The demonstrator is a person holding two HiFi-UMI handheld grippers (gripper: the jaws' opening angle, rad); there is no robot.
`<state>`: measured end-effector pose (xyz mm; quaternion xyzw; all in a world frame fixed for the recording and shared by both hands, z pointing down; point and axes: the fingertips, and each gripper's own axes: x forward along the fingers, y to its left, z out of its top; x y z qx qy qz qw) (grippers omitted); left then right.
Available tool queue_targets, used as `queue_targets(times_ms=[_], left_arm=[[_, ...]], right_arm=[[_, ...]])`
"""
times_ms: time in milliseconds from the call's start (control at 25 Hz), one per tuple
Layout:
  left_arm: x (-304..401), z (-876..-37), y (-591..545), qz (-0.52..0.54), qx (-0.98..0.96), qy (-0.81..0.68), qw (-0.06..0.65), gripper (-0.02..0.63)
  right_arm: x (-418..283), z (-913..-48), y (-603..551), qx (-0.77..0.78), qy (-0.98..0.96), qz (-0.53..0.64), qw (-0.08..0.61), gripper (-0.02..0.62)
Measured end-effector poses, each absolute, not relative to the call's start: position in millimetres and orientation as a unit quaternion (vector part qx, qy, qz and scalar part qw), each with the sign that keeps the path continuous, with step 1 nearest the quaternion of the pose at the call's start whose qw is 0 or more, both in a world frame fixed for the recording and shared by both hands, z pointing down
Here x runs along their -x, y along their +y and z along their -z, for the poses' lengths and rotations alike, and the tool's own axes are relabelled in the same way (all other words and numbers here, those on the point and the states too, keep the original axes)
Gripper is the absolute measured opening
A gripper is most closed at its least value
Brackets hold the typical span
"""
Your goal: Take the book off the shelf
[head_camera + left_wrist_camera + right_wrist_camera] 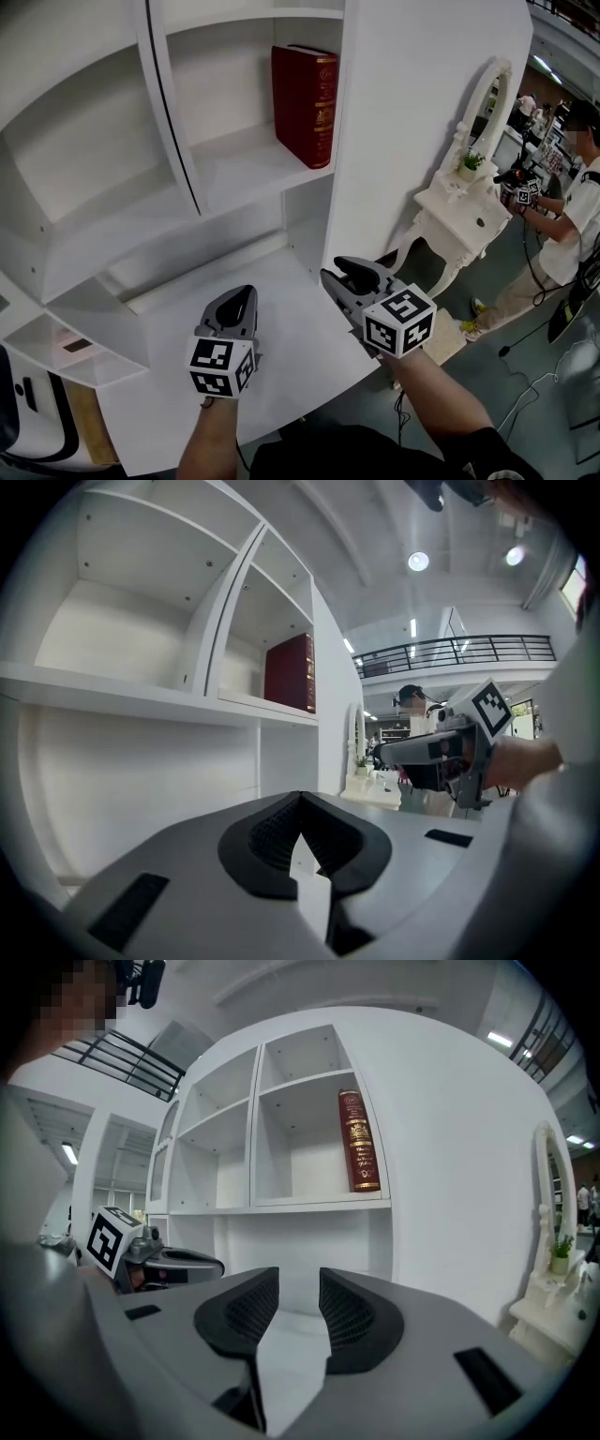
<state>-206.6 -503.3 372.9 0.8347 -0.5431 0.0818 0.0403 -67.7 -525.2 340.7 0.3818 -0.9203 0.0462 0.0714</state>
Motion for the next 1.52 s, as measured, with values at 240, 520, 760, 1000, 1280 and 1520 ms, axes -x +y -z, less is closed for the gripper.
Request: queue_targets(times_ms=[240, 520, 760, 1000, 1280, 1520], left_arm=[[215.1, -374.1, -520.8, -0.089, -0.838, -0.537, 0.040, 0.011], [213.8, -366.2, -544.8, -0.087, -0.830, -0.549, 0.035, 0.011], [208.6, -365.6, -560.9, -0.088, -0.823, -0.560, 0.037, 0.011], [208.9, -370.4, -566.2, -0.090, -0.816, -0.569, 0.044, 0.011], [209.4, -373.0, -569.3, -0.092, -0.811, -0.576, 0.049, 0.011], [212.1, -377.5, -568.6, -0.095, -0.807, -0.580, 0.054, 0.011]], right_arm=[[77.4, -300.5, -563.6, -0.410, -0.909, -0.015, 0.077, 0.176], [73.3, -266.8, -612.1, -0.429, -0.901, 0.005, 0.063, 0.196], [69.1, -252.7, -644.6, -0.431, -0.899, 0.017, 0.067, 0.207], [72.4, -236.7, -669.8, -0.444, -0.893, 0.041, 0.070, 0.241], [76.8, -227.0, -688.2, -0.465, -0.881, 0.055, 0.068, 0.250], [75.5, -227.6, -695.1, -0.487, -0.869, 0.057, 0.062, 0.249]])
